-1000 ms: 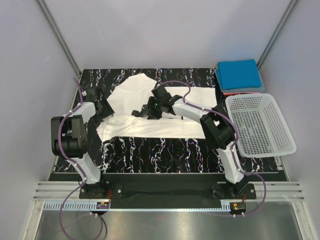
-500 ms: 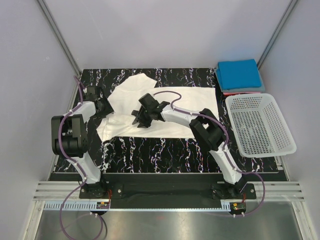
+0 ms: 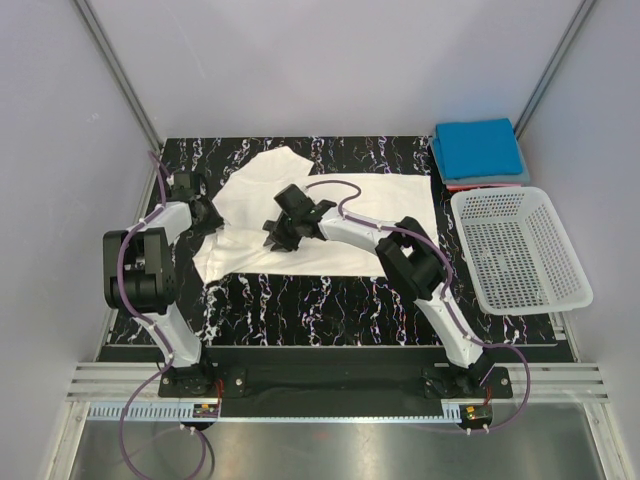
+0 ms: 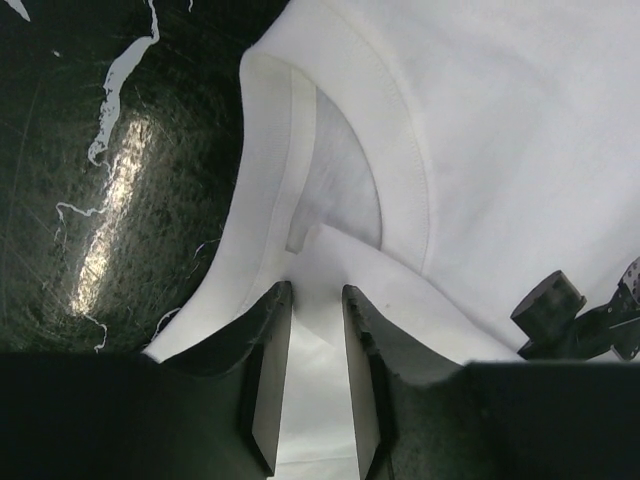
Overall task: Fold and stack the t-shirts
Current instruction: Fold the tshirt
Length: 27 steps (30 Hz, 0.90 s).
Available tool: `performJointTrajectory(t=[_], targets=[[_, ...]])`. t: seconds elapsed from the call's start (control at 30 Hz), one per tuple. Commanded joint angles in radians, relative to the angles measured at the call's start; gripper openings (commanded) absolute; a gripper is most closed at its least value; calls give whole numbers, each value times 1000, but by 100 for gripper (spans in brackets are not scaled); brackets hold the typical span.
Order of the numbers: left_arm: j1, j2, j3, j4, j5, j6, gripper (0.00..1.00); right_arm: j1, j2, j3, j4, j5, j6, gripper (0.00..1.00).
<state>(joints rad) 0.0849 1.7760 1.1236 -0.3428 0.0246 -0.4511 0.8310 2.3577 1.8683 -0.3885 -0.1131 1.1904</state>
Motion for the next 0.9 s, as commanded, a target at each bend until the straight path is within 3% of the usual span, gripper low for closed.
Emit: performJointTrajectory(t=[0.0, 0.13, 0.17, 0.23, 0.43, 0.87], targets=[[6, 14, 53, 41, 21, 11, 28, 3, 26, 54, 19, 29, 20, 32], [6, 40, 74, 28, 32, 11, 8, 3, 31, 46, 39, 30, 23, 15], [6, 40, 74, 27, 34, 8, 4, 5, 28, 46, 51, 30, 21, 7], [6, 34, 73, 28, 43, 3, 0, 2, 23, 35, 68, 29, 12, 0], [6, 11, 120, -21, 17, -32, 0, -12, -46, -47, 183, 50, 4, 0], [-48, 20, 194, 87, 80, -17, 0, -66, -136, -307, 601, 10, 64, 0]])
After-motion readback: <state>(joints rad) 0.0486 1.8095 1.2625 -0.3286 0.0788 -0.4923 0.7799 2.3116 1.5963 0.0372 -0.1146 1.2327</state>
